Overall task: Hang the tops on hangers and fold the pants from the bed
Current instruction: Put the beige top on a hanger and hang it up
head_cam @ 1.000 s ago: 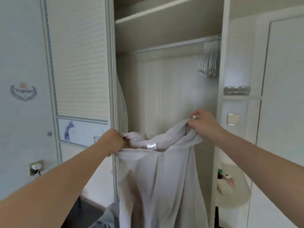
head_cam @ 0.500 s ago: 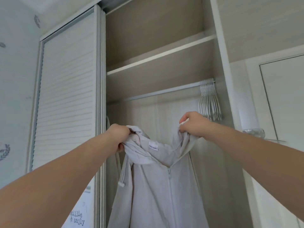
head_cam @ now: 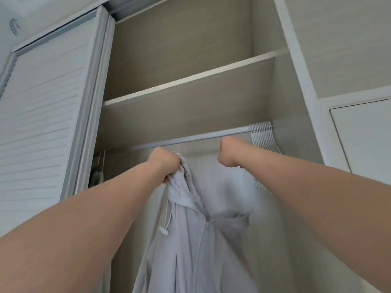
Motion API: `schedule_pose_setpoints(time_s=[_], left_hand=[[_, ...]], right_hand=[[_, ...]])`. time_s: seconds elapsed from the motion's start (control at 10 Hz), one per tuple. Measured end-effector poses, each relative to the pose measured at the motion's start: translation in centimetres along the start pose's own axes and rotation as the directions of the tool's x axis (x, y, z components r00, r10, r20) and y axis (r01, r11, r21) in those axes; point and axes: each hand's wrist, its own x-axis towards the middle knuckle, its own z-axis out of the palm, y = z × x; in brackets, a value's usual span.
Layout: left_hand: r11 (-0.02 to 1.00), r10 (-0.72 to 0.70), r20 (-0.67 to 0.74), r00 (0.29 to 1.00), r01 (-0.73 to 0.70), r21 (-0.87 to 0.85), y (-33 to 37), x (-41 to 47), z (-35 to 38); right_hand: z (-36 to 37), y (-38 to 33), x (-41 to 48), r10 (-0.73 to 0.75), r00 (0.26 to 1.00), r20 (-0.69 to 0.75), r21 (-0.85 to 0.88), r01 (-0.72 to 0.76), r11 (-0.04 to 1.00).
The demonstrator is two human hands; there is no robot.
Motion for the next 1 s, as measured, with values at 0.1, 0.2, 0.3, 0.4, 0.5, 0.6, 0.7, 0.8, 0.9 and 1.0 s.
schedule_pose_setpoints(time_s=[0.1,0.2,0.3,0.4,0.5,0.6,0.7,0.8,0.9,1.0], left_hand=[[0.999,0.029,0.027,0.999,-0.029,-0.016,0.1,1.9,1.9],[0.997,0.022,0.032,0.999,-0.020,-0.070,-0.2,3.1,3.1],[0.992,0.041,0.066,0.997,-0.033,-0.121,-1.0,5.2,4.8],[0.990,0.039,0.103,0.994,-0.024,-0.141,-1.9,6.3,5.2],[0.988,0.029,0.134,0.990,-0.009,-0.152,-2.7,6.9,5.3],[0.990,0.076,0.098,0.992,-0.064,-0.123,-3.3,7.7,5.2],[0.996,0.057,0.111,0.992,-0.048,-0.079,-4.0,8.3,5.0],[0.997,0.039,0.118,0.992,-0.031,-0.065,-4.4,8.5,4.6],[0.996,0.037,0.100,0.994,-0.028,-0.085,-4.3,8.4,4.2],[0.993,0.032,0.059,0.998,-0.025,-0.112,-4.3,8.6,3.7]], right_hand=[[0.9,0.5,1.5,-0.047,0.986,-0.158,-0.178,0.018,0.984],[0.9,2.0,2.4,-0.068,0.949,-0.309,-0.427,-0.074,0.901],[1.8,3.8,3.6,0.050,0.959,-0.279,-0.528,-0.197,0.826],[3.2,5.2,4.3,0.188,0.960,-0.209,-0.531,-0.273,0.803],[4.1,6.2,4.7,0.221,0.943,-0.249,-0.525,-0.323,0.787],[4.2,6.9,5.2,0.193,0.928,-0.320,-0.495,-0.337,0.801],[3.9,7.6,5.7,0.137,0.912,-0.386,-0.478,-0.325,0.816],[3.6,8.0,6.2,0.122,0.898,-0.424,-0.459,-0.329,0.825],[3.7,7.6,6.6,0.060,0.858,-0.510,-0.418,-0.309,0.854],[3.7,6.0,6.6,0.050,0.809,-0.586,-0.238,-0.231,0.943]])
